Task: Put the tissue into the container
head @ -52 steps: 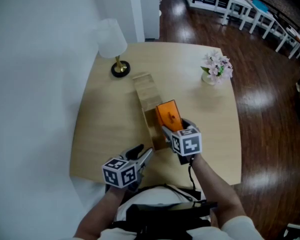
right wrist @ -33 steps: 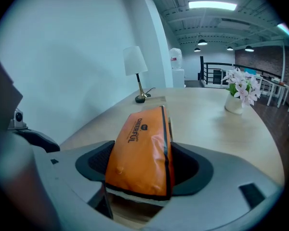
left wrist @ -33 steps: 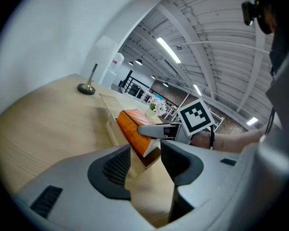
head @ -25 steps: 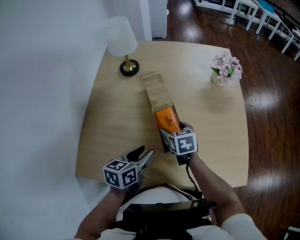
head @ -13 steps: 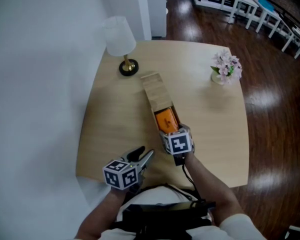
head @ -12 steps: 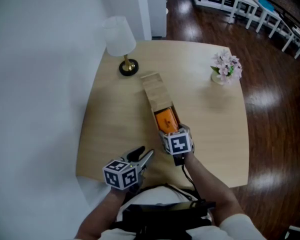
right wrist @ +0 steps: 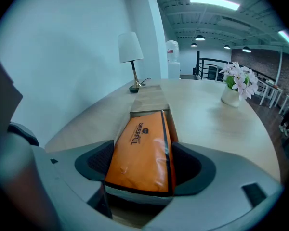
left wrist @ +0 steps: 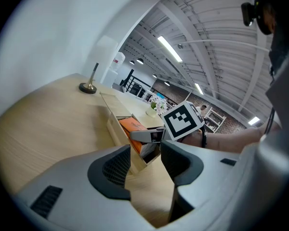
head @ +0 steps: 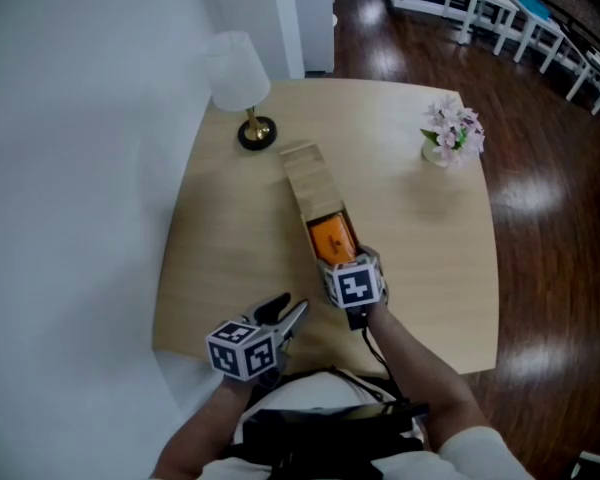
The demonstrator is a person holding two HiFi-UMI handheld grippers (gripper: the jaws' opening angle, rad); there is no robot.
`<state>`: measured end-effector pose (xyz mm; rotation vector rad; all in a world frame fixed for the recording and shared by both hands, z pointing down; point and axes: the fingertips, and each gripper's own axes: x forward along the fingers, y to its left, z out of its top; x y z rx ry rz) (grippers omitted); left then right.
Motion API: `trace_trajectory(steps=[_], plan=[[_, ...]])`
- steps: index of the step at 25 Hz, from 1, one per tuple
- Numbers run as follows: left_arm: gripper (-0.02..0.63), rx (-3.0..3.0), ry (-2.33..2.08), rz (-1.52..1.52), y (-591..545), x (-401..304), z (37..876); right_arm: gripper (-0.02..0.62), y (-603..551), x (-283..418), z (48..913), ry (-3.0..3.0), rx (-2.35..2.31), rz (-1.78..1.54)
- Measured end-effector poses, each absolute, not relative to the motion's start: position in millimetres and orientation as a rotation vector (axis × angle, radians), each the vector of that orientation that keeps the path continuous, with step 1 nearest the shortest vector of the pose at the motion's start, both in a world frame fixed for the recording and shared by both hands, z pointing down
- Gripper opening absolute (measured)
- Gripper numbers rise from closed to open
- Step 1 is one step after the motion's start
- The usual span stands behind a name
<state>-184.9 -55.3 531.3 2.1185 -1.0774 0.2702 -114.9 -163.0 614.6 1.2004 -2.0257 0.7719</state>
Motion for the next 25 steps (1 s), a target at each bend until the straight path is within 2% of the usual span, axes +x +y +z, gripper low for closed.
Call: trace_trajectory(steps=[10, 25], plan=[[0.195, 2.111, -1.091, 0.26, -51.8, -177.1, 526.9, 0.388, -162.3, -112.5, 603.6, -2.081, 1.175, 0.791], [0.179, 2.132, -1.072, 0.192, -58.3, -137.9, 513.0, 0.387, -156.1, -68.2, 554.7, -2.223, 1.164, 0.772]])
